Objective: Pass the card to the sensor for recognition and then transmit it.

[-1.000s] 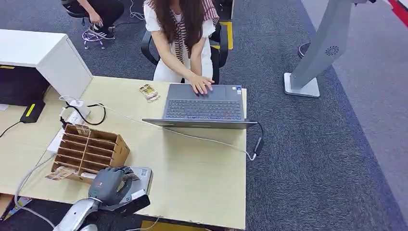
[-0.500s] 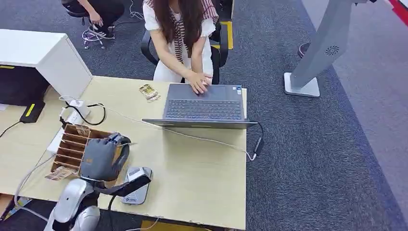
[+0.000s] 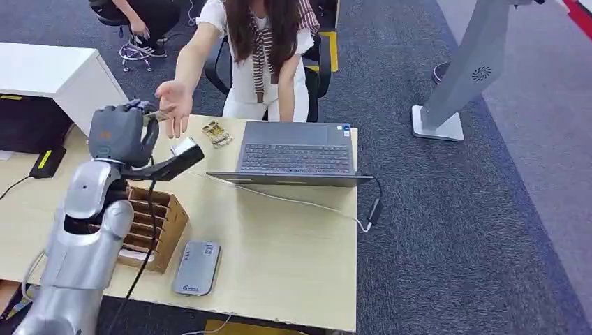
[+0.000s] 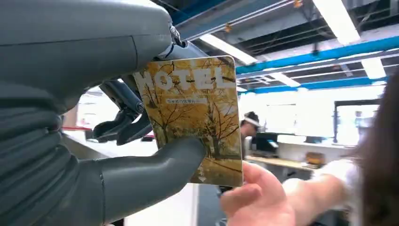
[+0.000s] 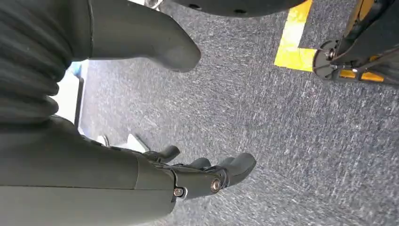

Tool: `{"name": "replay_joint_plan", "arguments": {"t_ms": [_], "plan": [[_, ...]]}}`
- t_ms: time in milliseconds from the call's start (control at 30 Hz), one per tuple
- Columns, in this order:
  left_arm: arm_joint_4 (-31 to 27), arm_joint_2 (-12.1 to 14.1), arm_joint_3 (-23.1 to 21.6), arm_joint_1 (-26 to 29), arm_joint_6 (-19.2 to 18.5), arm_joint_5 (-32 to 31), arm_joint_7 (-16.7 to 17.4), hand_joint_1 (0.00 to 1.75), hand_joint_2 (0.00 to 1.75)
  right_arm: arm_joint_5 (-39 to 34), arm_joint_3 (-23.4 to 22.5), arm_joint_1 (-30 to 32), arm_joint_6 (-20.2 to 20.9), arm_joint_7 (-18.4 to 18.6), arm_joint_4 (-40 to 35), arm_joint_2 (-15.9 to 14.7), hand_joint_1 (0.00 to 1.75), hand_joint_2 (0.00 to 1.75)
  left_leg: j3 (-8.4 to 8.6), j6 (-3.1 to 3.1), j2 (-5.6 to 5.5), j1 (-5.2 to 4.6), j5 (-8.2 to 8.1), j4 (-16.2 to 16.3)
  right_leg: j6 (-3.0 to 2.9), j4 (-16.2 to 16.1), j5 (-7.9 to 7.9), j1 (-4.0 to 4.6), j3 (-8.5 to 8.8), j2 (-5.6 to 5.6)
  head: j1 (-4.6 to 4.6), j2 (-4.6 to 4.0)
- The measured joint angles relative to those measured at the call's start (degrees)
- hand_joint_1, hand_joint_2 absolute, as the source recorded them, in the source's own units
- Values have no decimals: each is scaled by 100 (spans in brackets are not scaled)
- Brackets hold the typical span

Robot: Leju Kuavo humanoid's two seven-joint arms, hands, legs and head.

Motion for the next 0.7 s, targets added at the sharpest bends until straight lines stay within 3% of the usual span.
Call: {"name": "replay_joint_plan", "arguments": {"t_ms": [133,367,400,433,700], "plan": [[719,39,37,-528,33,11,4,175,175,-4,35,0,-2,-33,0,0,0,175,-2,3,-1,-1,2,0,0,0,0,0,0,0,2,-2],[1206,9,48,-824,74,52,-20,175,175,-20,37,-12,-20,-33,0,0,0,175,-9,3,-1,-1,1,0,0,-3,0,0,-8,-1,0,-2],[1230,-9,48,-833,74,52,-17,168,175,-20,37,-12,-20,-33,0,0,0,175,-10,3,-1,-1,1,0,0,-3,0,0,-9,-1,0,-2],[1254,-18,48,-839,79,52,-18,0,175,-20,37,-13,-17,-28,0,0,0,175,-10,3,-1,-1,1,0,0,-2,0,0,-9,-1,0,-2],[1322,-94,50,-820,363,96,-33,0,175,-20,37,-10,-11,-15,0,0,0,175,-11,3,-1,-1,1,0,0,-2,0,0,-9,-1,0,-2]]}}
